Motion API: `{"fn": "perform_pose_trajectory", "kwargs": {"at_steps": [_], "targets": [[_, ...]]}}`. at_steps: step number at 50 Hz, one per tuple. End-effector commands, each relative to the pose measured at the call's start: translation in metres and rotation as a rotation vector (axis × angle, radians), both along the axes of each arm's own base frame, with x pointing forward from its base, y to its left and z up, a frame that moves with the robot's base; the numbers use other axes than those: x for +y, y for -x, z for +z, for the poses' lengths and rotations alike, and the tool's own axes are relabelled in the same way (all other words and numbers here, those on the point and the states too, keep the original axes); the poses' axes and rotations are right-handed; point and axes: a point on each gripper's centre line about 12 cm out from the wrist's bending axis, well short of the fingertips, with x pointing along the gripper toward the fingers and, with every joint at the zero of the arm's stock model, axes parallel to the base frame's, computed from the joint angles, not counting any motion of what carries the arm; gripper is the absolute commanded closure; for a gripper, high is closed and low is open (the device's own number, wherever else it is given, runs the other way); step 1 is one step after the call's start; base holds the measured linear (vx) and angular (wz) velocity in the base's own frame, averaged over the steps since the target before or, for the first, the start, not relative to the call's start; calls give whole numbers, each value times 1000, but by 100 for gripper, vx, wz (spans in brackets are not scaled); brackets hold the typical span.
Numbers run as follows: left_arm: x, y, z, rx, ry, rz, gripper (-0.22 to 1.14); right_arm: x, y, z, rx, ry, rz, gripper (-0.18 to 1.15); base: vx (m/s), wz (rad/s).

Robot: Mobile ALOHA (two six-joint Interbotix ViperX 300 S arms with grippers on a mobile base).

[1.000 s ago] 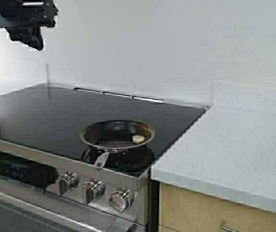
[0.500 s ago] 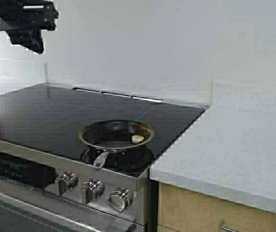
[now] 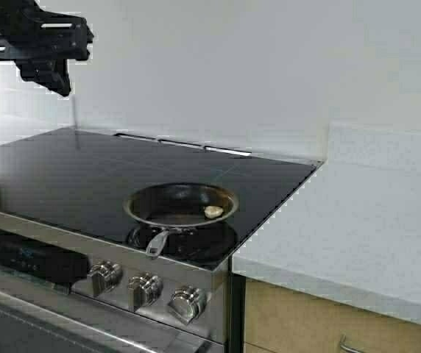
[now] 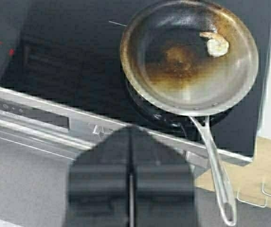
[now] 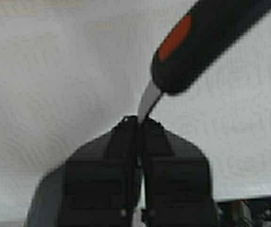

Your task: Add oil to the pan and cook the shrimp and serve it

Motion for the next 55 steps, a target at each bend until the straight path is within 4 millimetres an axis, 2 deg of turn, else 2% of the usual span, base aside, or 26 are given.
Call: {"fn": "perform_pose_trajectory", "kwargs": {"at_steps": [1,5,13,21,30,44,48,55], "targets": [[-2,-4,8,-23,15,-2,89,-10,-12,13,-54,27,-35,9,0,0],[-2,-3,7,-21,14,-2,89,-10,-12,12,-53,26,-35,-7,0,0],[-2,-3,7,-20,14,-2,89,-13,-15,16,-64,34,-40,-6,0,0],[-2,-3,6,-18,13,-2,89,-21,-22,33,-116,87,-51,-6,0,0],[-2,-3,6,-18,14,-1,89,-32,-30,65,-213,185,-91,-6,0,0],[-2,-3,7,-17,21,3,89,-36,-36,111,-301,250,-104,-6,0,0],[-2,-3,7,-17,21,3,89,-32,-39,125,-326,248,-107,-5,0,0],[-2,-4,7,-20,19,1,89,-8,-59,158,-400,263,-42,-3,0,0]]}}
